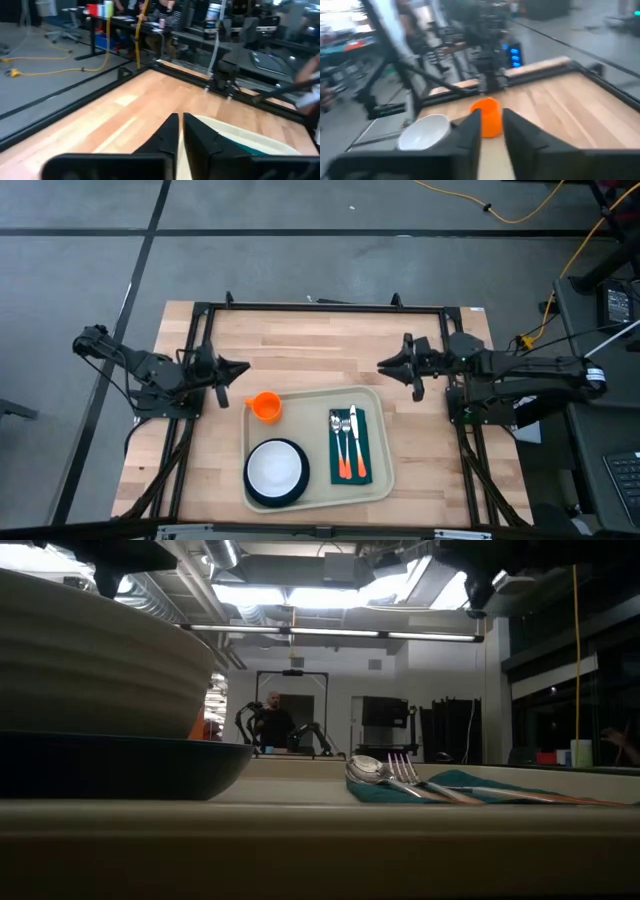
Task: Set up tray
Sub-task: Return to Home Position
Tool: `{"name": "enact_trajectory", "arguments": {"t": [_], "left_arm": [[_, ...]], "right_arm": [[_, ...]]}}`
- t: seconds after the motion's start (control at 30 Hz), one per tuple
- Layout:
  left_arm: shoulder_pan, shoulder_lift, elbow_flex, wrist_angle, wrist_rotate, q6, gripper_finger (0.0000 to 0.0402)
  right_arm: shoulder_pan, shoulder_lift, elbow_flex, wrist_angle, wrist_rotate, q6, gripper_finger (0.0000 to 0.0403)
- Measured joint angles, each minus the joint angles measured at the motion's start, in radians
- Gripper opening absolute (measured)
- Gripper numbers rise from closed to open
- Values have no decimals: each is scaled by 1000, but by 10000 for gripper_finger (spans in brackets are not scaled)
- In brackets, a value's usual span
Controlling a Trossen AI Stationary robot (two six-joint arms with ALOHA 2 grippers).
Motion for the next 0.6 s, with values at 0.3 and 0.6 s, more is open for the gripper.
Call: {"name": "enact_trajectory", "arguments": {"t": [0.3,0.6], "left_arm": [[0,-46,0,1,87,61,1],[0,-84,0,0,143,156,2]], "right_arm": [[0,14,0,82,-84,-68,11],[0,-109,0,-71,-79,-97,4]]}}
